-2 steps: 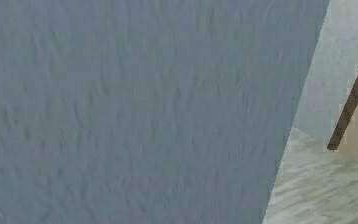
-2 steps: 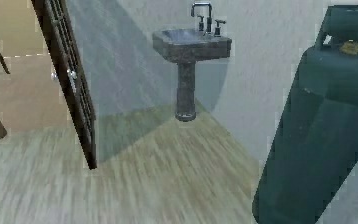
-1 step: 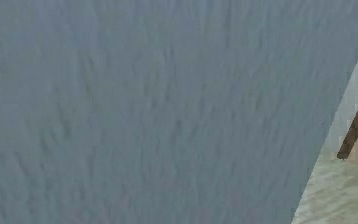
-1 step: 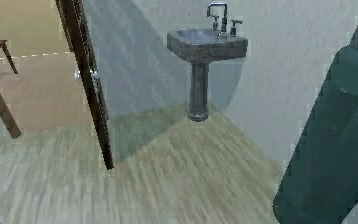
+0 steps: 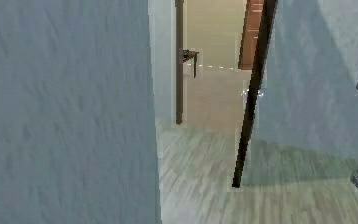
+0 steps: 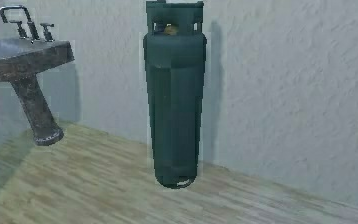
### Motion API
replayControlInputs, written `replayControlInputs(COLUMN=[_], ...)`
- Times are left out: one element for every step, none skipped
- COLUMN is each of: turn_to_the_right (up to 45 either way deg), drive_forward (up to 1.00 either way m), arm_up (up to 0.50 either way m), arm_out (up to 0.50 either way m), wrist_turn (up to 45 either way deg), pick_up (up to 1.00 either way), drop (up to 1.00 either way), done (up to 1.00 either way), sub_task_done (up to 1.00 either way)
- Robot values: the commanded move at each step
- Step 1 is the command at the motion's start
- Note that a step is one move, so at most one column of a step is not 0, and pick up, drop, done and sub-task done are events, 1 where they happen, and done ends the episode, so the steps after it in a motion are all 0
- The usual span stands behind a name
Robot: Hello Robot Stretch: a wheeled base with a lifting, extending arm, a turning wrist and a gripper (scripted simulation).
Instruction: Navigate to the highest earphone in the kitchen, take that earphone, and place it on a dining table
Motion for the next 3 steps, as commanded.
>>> replayControlInputs(turn_to_the_right=[21.0, 0.0, -45.0], drive_forward=[0.00, 0.75, 0.00], arm_up=[0.00, 0.00, 0.00], arm_out=[0.00, 0.00, 0.00], wrist_turn=[0.0, 0.0, 0.0], pick_up=[0.00, 0.00, 0.00], drop=[0.00, 0.00, 0.00], done=[0.00, 0.00, 0.00], sub_task_done=[0.00, 0.00, 0.00])
